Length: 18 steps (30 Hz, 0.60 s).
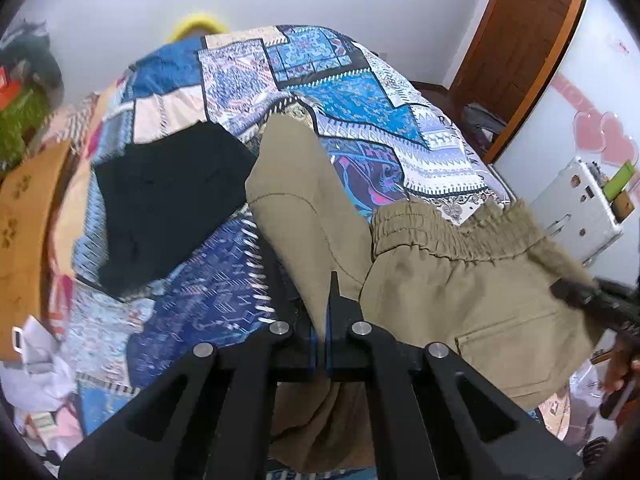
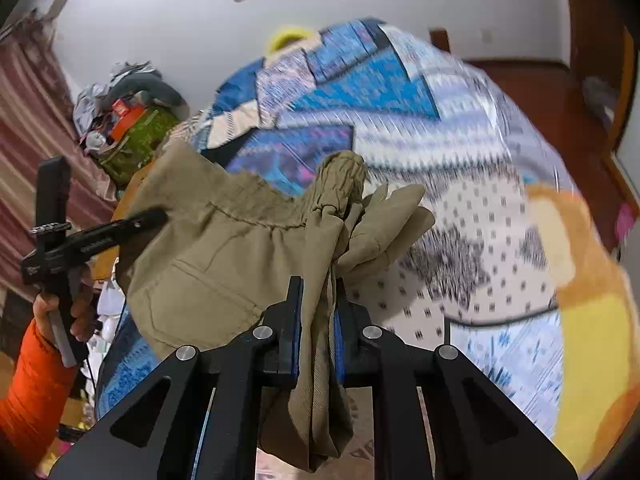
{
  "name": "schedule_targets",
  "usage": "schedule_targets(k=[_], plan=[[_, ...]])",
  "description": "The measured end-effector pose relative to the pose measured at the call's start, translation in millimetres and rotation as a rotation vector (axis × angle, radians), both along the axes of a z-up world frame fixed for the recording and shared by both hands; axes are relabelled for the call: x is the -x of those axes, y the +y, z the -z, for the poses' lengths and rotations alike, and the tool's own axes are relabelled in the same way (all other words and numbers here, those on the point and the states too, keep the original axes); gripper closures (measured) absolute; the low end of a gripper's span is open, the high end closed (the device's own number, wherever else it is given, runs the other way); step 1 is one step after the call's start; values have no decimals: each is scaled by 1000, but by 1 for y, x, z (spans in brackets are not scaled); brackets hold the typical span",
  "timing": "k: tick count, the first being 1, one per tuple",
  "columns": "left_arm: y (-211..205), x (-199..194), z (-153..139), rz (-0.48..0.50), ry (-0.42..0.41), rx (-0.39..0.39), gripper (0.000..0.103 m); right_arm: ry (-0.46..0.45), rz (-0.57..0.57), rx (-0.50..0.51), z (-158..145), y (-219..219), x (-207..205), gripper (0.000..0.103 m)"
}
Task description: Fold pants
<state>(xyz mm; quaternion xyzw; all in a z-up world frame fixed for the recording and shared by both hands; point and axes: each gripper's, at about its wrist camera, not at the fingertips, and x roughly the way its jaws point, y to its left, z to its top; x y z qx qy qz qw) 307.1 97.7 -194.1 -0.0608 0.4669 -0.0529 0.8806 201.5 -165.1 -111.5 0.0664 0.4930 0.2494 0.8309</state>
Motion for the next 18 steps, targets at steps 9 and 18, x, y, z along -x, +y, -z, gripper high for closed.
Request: schedule_targets(k=[9,18], plan=[[28,11,-48,-37,-109,-49,101,-147,-55,23,-48,35,-21,93],[89,2,-85,-150,-201,-95,101,-234,-145,39,-65,100,-64,93]])
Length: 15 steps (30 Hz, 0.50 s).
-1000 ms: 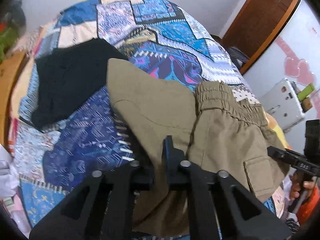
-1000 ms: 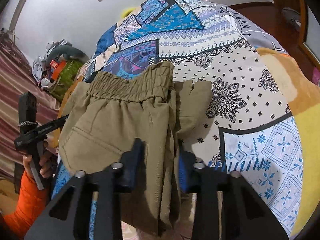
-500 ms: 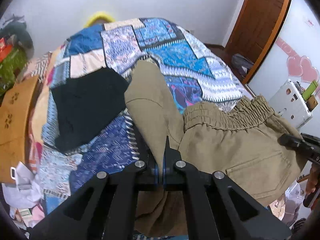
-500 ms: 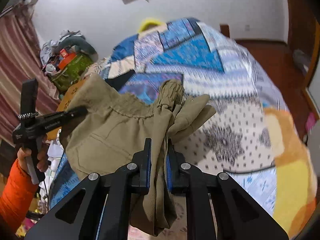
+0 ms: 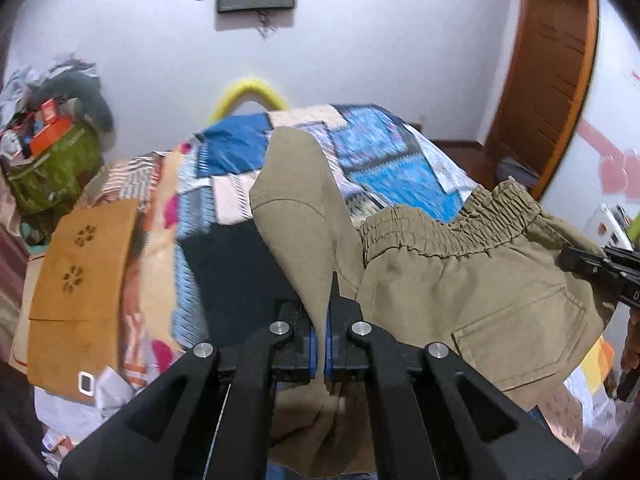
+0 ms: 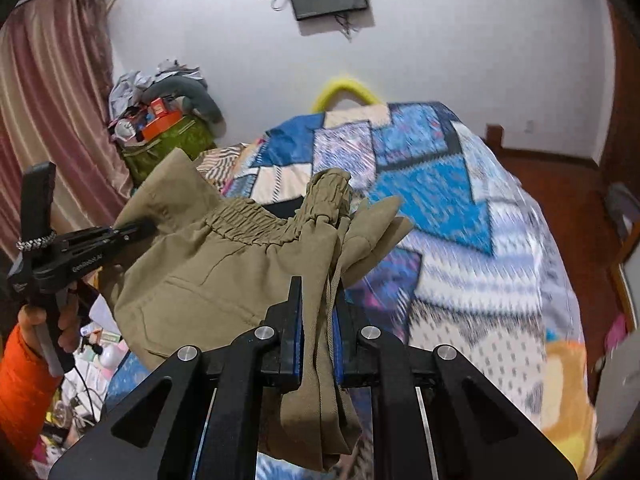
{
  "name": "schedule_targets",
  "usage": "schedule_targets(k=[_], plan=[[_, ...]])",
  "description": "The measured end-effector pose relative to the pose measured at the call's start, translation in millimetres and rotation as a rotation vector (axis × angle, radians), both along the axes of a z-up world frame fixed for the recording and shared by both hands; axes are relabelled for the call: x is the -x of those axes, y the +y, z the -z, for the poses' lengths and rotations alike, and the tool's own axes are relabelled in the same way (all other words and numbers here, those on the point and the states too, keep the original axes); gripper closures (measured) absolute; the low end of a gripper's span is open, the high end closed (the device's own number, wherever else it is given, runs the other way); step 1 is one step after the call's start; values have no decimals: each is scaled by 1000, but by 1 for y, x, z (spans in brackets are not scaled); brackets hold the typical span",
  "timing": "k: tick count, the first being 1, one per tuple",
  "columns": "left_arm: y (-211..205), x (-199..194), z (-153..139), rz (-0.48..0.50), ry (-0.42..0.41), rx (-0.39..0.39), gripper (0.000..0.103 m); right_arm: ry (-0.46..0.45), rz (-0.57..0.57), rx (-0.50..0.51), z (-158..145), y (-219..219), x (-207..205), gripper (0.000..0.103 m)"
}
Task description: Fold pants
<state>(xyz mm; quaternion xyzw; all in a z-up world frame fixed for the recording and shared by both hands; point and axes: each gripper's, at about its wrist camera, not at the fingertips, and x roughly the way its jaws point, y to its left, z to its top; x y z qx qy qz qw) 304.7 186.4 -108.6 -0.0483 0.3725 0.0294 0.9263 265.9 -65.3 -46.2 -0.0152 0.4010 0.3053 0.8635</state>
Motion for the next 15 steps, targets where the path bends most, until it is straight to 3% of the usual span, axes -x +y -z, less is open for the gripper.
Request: schedule_targets(k=[8,15], plan=[[67,-26,5,-110,9,-37,101,-77,-110,38,5,72,-37,93],[120,-67,45,-189,65,-30,101,-82,-171,111,33,131,-80,93]])
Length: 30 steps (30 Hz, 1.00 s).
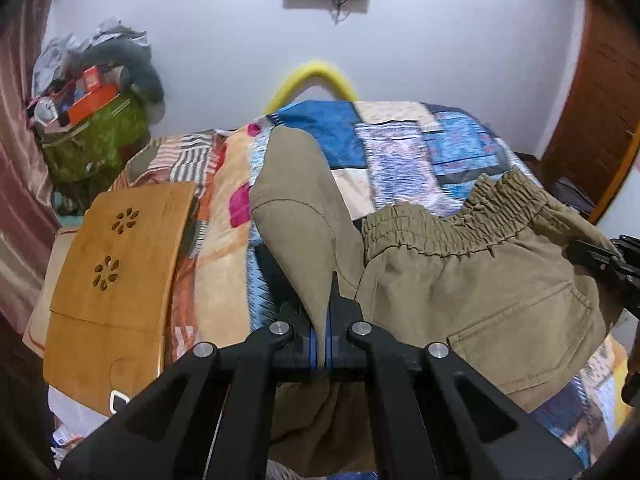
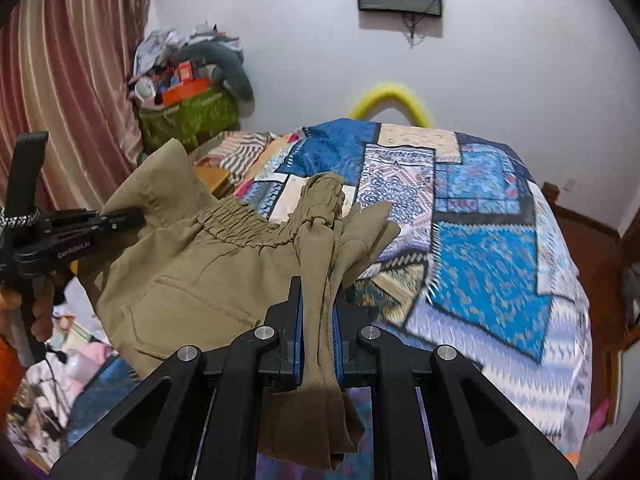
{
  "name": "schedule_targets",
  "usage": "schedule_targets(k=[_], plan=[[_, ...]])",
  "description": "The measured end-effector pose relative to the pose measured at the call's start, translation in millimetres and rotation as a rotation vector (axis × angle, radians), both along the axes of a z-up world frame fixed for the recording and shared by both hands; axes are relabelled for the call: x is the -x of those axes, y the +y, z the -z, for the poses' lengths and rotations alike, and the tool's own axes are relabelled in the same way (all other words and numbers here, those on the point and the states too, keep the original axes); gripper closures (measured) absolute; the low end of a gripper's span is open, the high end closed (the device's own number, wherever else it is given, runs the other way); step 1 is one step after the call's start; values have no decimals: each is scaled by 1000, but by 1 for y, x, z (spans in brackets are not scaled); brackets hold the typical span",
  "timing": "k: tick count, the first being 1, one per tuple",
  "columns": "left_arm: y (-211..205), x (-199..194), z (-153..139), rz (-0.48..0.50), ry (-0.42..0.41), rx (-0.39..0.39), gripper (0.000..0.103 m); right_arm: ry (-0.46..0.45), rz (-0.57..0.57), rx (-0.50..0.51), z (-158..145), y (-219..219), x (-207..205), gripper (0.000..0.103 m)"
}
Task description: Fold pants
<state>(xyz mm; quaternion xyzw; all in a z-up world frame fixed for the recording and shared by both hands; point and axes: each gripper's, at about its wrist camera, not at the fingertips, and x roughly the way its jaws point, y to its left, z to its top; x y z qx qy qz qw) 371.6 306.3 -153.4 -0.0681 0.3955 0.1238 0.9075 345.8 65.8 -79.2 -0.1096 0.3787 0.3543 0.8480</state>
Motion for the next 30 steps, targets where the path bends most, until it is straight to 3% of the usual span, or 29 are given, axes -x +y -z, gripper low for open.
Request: schedule_targets(k=[9,15,18,24,26,30], plan=[[39,-53,91,-98,51,54,101,-26,-22,112,65,46,-45,93],[46,-64,155,-81,159,60,100,94,-5,156,115,43,-66,93],[45,-59,173,-75,207,36,96,125,0,162,129,34,-63,90],[31,-44,183,-109,257,-12,84,106,21,160,123,28,-57,78],[28,-40,181,-119,271,-6,76,104,21,155,118,25,-50,72],[25,-23,164,-131,300,49,73,75,17,109,102,16,-35,72]])
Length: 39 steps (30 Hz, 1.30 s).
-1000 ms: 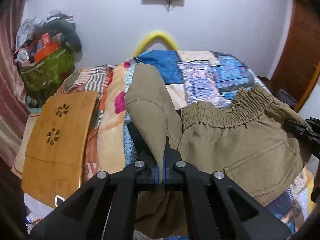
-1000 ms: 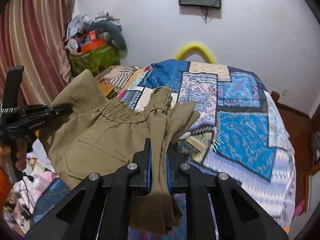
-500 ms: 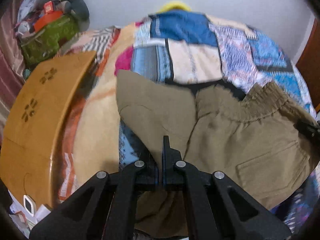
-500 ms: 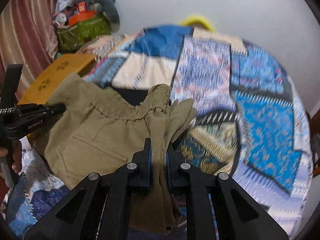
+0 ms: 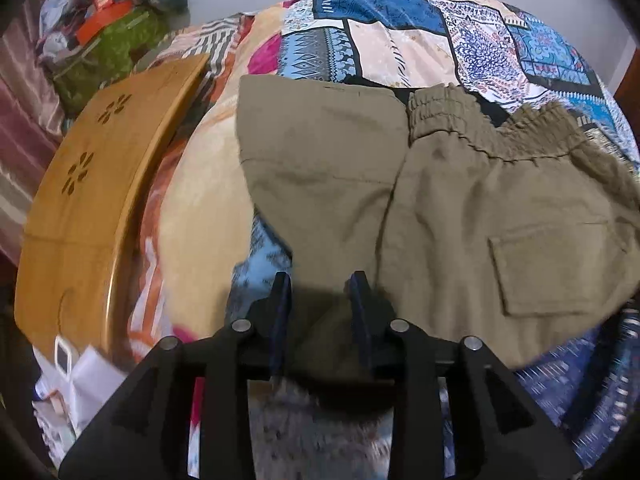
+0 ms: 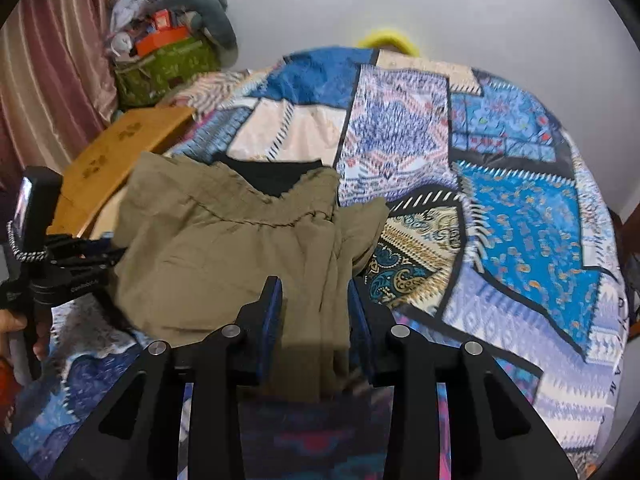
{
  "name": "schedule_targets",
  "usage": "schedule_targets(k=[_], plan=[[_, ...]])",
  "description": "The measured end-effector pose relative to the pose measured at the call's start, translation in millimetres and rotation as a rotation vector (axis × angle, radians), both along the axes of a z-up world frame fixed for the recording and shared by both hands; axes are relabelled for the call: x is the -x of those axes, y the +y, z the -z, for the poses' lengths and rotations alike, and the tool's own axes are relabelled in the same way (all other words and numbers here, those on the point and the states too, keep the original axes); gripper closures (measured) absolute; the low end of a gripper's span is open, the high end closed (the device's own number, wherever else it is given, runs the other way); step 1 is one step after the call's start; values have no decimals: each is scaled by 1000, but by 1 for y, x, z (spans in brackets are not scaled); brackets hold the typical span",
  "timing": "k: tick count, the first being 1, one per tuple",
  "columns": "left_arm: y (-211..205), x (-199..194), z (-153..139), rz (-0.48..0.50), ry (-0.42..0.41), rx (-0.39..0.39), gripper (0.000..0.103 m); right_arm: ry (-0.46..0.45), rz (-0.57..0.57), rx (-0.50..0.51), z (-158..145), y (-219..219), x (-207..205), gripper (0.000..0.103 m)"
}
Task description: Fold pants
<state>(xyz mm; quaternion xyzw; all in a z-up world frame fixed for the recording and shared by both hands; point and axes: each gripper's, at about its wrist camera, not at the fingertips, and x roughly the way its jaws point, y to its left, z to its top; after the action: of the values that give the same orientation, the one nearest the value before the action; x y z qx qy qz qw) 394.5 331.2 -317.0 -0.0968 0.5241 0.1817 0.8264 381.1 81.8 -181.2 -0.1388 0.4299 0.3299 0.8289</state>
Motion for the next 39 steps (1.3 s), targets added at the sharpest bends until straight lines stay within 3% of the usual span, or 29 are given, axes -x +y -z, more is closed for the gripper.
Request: schedule_targets(k=[5,11,17,24,27,30,32,35,39], plan=[[-16,34,-57,6,-88,11,73,-39,6,-94,-47,-17,29,72],[-59,97,-160,64,-272,-57,73,-158,-10,-227,-129,-42,91,72],[-121,185,-256,112,-512,-128,72,-324,-40,-366,-204,-71,179,72],[-186,275,-312,162,-698,-230,72,-448,-45,-451,-242,-102,262,72],[-203,311,-326,176,-777,-211,70,-485,-47,-466,-249,-111,285,72],[-216,341,-334,155,-832,-246,54,-487,-35,-499,-256,-121,299,52],[-225,357,-337,155,-858,-279,38,-515,-10,-511,-258,-128,308,31],[-234,372,-339,165,-879,-292,18,-559,14,-512,-258,-134,319,16],[-237,383,-339,152,-899,-302,5,-584,35,-504,-257,-136,328,8]])
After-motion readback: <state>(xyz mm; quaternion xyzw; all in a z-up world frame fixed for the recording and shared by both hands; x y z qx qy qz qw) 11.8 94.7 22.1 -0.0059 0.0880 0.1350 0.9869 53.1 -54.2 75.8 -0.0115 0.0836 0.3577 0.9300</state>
